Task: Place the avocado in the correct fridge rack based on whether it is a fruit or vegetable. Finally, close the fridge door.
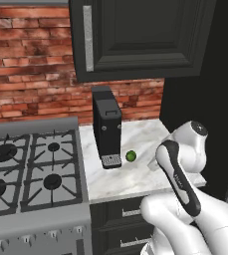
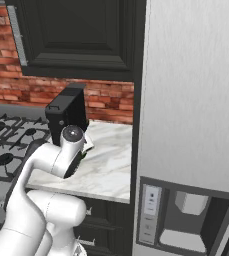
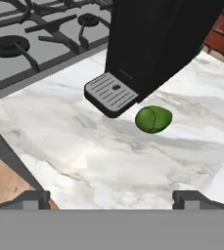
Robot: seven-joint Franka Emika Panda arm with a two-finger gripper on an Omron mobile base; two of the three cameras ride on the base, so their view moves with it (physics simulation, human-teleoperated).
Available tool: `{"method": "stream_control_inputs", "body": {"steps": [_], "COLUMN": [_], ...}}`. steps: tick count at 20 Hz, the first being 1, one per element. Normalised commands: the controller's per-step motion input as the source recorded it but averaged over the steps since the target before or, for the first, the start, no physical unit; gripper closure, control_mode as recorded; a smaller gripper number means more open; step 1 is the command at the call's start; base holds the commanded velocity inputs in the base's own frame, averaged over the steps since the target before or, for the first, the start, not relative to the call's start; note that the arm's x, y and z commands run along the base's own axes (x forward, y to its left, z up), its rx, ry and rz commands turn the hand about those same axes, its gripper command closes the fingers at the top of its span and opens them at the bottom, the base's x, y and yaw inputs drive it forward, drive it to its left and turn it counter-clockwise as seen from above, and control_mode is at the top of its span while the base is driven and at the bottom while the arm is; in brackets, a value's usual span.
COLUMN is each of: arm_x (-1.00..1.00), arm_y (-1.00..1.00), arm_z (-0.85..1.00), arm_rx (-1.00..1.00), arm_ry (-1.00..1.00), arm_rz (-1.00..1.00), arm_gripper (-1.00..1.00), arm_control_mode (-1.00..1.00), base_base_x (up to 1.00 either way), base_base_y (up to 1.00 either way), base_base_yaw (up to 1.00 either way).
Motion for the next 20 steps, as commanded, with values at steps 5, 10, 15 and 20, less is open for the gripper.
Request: {"method": "stream_control_inputs", "body": {"steps": [5, 10, 15, 20], "arm_x": [0.29, 0.41, 0.25, 0.01], "arm_y": [0.0, 0.0, 0.0, 0.04], "arm_z": [-0.08, -0.01, 0.0, -0.09], "arm_rx": [0.0, 0.0, 0.0, 0.02], "arm_ry": [0.0, 0.0, 0.0, 0.0], "arm_rz": [0.0, 0.0, 0.0, 0.0], "arm_gripper": [-1.0, -1.0, -1.0, -1.0], "arm_control_mode": [-1.0, -1.0, -1.0, -1.0], "base_base_x": [0.0, 0.0, 0.0, 0.0], "base_base_y": [0.0, 0.0, 0.0, 0.0], "base_base_yaw": [0.0, 0.0, 0.0, 0.0]}}
